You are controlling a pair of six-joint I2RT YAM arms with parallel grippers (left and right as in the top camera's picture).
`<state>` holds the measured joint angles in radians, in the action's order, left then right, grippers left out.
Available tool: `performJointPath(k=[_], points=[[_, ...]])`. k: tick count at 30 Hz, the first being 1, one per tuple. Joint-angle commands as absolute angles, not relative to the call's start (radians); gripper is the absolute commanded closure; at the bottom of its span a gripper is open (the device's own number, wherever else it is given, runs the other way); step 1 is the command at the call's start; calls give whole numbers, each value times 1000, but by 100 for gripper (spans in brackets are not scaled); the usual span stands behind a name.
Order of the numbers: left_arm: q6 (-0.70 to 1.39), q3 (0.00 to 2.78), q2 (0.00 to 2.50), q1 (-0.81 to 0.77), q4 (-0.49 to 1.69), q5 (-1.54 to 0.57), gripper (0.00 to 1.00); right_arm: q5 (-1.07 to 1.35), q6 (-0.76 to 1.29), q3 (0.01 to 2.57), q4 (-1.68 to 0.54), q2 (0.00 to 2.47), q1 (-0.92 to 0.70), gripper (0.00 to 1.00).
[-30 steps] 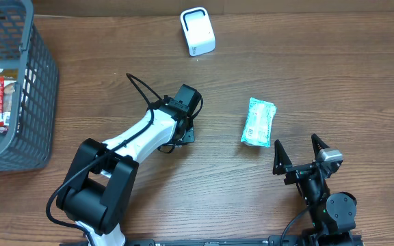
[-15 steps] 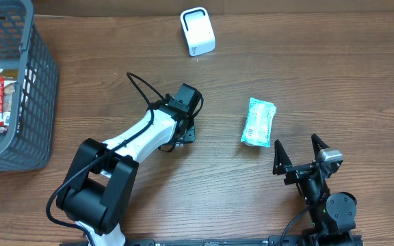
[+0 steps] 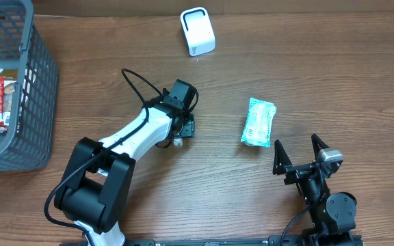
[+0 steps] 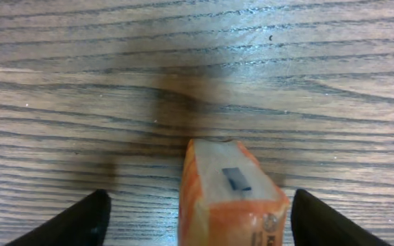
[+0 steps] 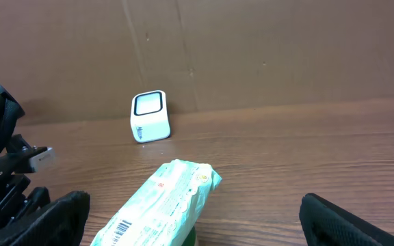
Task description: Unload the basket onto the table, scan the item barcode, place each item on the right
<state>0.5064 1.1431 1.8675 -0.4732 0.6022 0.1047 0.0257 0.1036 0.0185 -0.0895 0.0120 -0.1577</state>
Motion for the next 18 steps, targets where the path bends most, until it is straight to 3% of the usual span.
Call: performJointPath(k=[1, 10, 14, 18], points=[[443, 1189, 1873, -470, 621, 104, 21, 21, 97, 8, -83, 3, -155, 0], [377, 1611, 1867, -470, 919, 148, 15, 21, 97, 8, -83, 3, -155, 0], [362, 1755, 1867, -471, 989, -45, 18, 21, 97, 8, -83, 3, -155, 0], [351, 1755, 1878, -474, 955, -324, 29, 21, 97, 8, -83, 3, -155, 0]])
